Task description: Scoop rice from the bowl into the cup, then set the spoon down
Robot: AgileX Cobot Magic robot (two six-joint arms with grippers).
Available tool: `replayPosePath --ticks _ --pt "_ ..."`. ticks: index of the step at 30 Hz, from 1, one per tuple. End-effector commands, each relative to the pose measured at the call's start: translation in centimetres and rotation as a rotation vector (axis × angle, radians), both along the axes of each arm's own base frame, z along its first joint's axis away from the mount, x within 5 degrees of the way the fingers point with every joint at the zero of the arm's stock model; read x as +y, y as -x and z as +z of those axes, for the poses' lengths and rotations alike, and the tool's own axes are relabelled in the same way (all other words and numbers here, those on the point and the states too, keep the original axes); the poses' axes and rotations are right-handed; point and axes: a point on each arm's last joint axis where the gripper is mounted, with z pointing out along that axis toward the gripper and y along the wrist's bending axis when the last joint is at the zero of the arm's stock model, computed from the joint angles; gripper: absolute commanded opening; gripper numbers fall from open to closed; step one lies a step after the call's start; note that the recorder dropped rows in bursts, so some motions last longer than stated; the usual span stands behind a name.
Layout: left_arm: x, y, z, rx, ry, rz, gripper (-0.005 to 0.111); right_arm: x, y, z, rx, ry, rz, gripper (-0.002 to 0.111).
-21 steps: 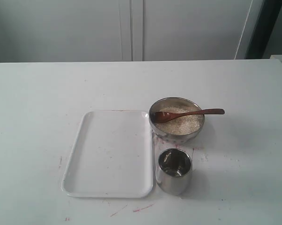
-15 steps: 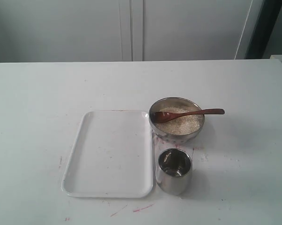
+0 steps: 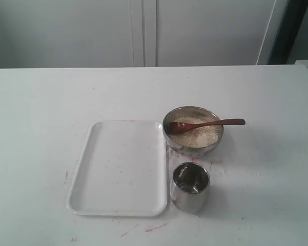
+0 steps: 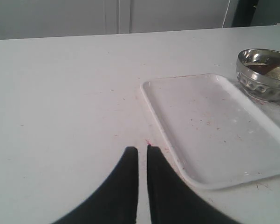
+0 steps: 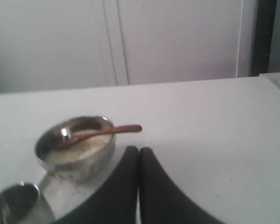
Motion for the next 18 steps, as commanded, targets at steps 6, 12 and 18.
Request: replayPosePath --ticks 6,12,18 --pt "0.0 0.0 0.2 -0.006 0.013 -0.001 0.014 -0.1 0.0 0.9 -0.109 -0.363 -0.021 0.0" --pt "0.0 0.0 0.2 -0.006 0.013 -0.001 0.014 0.2 0.0 1.7 0.082 -0.416 -0.026 0.0" --pt "0.0 0.0 0.2 -0.006 0.013 -0.001 0.014 0.6 -0.5 7.8 0.327 -0.173 0.026 0.0"
